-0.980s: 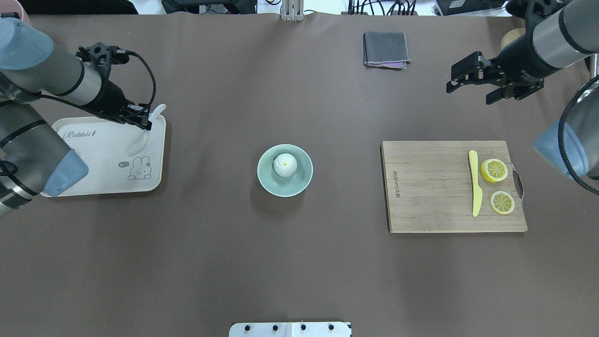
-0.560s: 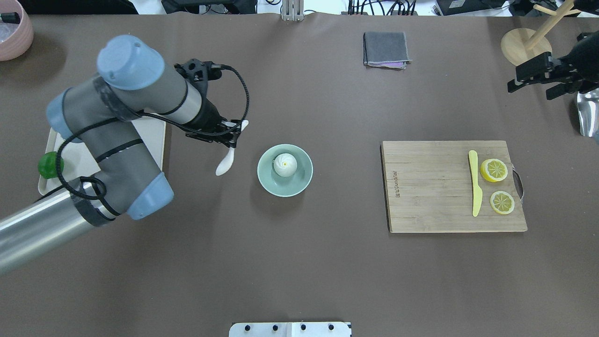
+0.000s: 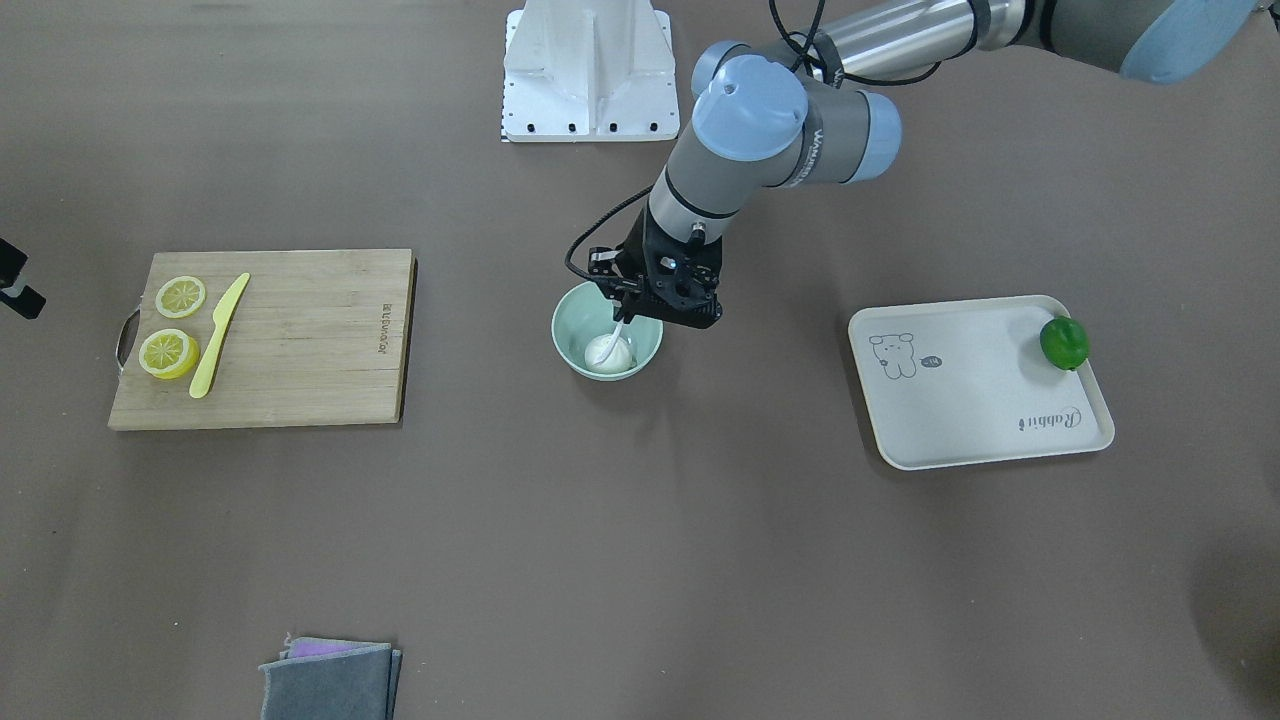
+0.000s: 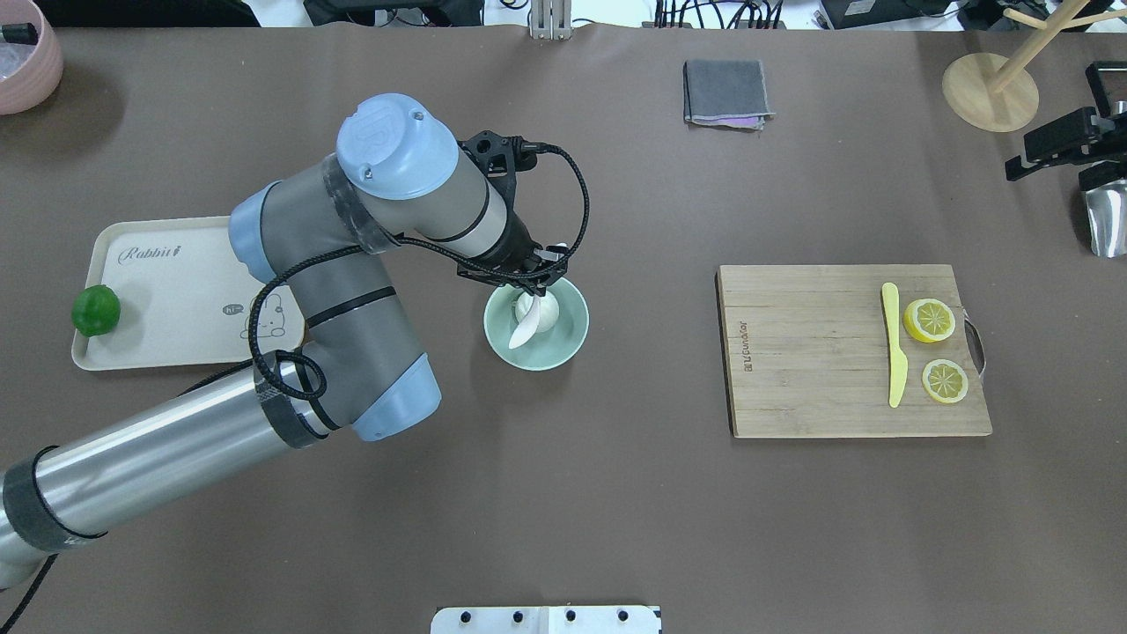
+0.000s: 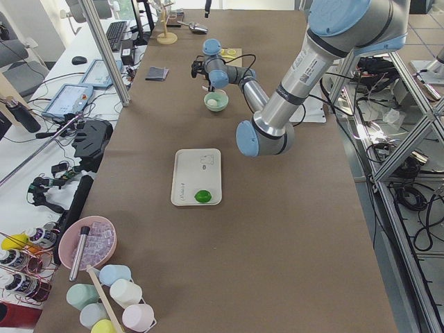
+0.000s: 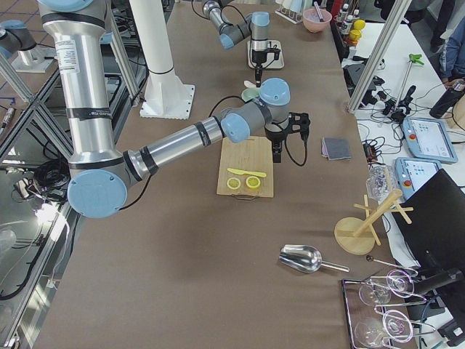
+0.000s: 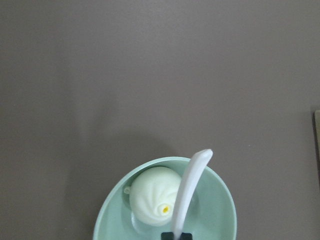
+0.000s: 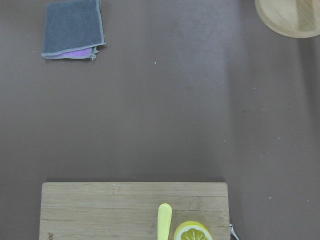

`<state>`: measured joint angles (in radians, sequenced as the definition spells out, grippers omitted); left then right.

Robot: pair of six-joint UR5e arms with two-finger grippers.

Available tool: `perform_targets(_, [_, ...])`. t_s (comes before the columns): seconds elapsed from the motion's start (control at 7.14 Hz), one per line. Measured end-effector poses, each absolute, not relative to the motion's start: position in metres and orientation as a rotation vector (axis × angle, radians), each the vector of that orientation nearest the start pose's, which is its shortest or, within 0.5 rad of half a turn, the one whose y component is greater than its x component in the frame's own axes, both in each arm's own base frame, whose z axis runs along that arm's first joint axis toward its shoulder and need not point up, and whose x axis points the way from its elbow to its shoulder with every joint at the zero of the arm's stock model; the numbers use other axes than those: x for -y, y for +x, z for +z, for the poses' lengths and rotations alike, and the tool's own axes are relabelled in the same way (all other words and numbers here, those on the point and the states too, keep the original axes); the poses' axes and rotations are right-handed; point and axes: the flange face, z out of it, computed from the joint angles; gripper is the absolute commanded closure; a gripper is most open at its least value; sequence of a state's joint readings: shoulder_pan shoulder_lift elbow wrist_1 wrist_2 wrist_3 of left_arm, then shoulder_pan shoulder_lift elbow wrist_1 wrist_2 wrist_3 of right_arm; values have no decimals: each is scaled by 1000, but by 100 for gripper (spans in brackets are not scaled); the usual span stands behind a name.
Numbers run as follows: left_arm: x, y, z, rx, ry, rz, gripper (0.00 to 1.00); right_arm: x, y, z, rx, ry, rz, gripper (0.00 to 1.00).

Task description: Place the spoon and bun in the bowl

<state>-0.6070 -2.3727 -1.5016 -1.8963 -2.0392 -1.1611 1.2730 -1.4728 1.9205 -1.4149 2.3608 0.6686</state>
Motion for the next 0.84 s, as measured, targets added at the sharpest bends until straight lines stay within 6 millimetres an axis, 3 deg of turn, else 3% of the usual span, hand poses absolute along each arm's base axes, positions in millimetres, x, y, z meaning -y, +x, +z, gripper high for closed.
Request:
perform_targets(0.14, [490, 551, 148, -1104, 145, 73, 25, 511, -91, 419, 940, 148, 106, 0])
perform_targets(0.28, [492, 556, 148, -1096, 159, 81, 3, 509, -89, 422, 938, 145, 109, 0])
perform_targets(0.84, [498, 556, 155, -1069, 211, 150, 3, 496, -79, 428, 934, 145, 121, 0])
